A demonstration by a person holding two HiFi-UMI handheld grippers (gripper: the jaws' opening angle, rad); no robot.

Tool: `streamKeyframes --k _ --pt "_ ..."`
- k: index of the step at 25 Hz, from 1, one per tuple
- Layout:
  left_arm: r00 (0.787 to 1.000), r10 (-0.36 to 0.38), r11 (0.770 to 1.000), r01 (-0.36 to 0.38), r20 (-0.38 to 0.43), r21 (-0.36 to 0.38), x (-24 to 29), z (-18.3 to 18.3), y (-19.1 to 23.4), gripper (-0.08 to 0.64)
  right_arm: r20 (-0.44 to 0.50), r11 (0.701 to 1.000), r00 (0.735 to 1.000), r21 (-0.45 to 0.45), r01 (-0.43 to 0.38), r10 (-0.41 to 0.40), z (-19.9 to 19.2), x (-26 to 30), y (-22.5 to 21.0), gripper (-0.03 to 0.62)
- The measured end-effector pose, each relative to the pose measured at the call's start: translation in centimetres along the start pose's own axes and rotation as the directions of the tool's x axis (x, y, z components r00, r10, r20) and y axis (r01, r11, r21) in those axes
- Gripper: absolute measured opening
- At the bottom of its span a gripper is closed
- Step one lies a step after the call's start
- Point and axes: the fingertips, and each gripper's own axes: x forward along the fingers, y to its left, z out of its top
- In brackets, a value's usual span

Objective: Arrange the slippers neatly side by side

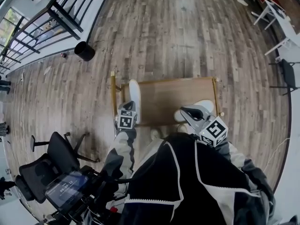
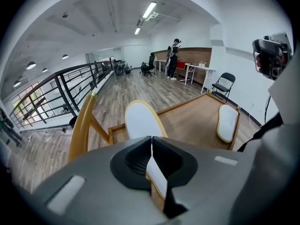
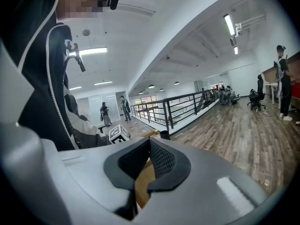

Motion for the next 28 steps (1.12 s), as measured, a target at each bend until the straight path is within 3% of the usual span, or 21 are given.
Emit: streamKeyframes --k 7,28 --pt "0.997 -0.002 0.998 -0.002 -0.074 -0.058 2.0 -1.3 0.3 0.026 -0.01 0.999 0.999 0.011 0.036 -0.036 -0.3 -0.9 -0.6 0.005" --pt "0.99 -0.04 0.997 0.03 -0.135 -0.072 4.3 -4.6 -0.8 0.029 -0.025 0.998 0.998 0.014 0.06 -0.059 -1.1 -1.4 0.1 0.005"
